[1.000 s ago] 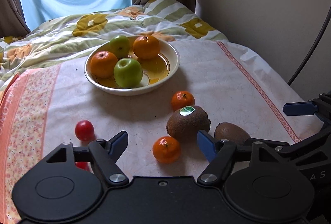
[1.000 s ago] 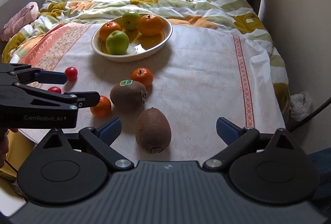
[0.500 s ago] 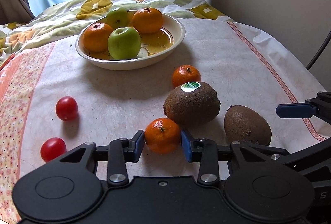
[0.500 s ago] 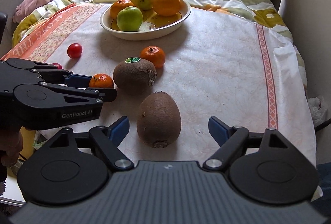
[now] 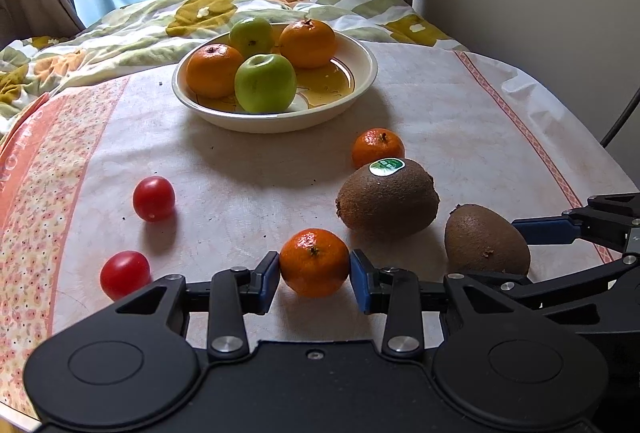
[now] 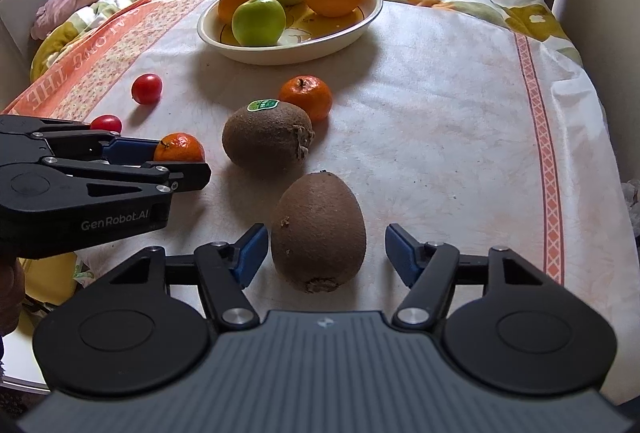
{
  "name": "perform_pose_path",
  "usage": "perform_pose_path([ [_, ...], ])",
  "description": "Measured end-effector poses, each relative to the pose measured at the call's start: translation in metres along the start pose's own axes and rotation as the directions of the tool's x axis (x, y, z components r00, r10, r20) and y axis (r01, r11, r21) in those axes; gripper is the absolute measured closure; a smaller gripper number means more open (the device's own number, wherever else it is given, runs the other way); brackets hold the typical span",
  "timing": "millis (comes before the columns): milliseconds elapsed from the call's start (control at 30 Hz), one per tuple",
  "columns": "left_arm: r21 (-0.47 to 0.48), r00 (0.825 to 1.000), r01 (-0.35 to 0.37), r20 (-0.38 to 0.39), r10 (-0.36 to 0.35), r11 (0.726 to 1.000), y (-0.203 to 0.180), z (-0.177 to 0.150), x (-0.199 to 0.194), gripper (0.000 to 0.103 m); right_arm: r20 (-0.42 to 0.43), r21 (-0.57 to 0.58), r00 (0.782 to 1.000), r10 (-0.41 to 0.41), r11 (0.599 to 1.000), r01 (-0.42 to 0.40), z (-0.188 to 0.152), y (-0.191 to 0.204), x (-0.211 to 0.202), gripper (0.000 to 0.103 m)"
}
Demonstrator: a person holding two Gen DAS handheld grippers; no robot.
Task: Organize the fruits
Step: 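Grasp the small mandarin with the left tool while the right tool grasps a large kiwi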
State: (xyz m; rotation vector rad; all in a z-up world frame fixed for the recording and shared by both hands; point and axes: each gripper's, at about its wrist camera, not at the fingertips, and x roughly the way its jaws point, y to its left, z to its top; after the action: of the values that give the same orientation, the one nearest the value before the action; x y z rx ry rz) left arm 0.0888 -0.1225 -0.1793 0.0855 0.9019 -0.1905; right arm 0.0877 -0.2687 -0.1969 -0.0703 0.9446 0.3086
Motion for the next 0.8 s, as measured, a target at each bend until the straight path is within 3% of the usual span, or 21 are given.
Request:
perform_pose_path([
  [133,-0.001,1.0,-0.001,0.005,0.001,1.0,0.001,0.0,-0.007,0.062,-0.011,0.001,1.0,0.015,1.0,-0.015,0.001,0.002,0.002,0.038],
  [533,-0.005,0.999,-0.012,0.033,0.012,1.0,0.004,0.009,-0.028,0.062,-0.005,0.02,1.0,0.018,1.0,-0.018,0.004,0.001,-0.011,0.039],
  [800,-0.01,0.997,-0.021,0.076,0.021,1.0,0.002,0.033,-0.054,0.062,0.051,0.042,0.998,0.024,0.999,-0.026,0.025,-0.01,-0.042,0.039],
])
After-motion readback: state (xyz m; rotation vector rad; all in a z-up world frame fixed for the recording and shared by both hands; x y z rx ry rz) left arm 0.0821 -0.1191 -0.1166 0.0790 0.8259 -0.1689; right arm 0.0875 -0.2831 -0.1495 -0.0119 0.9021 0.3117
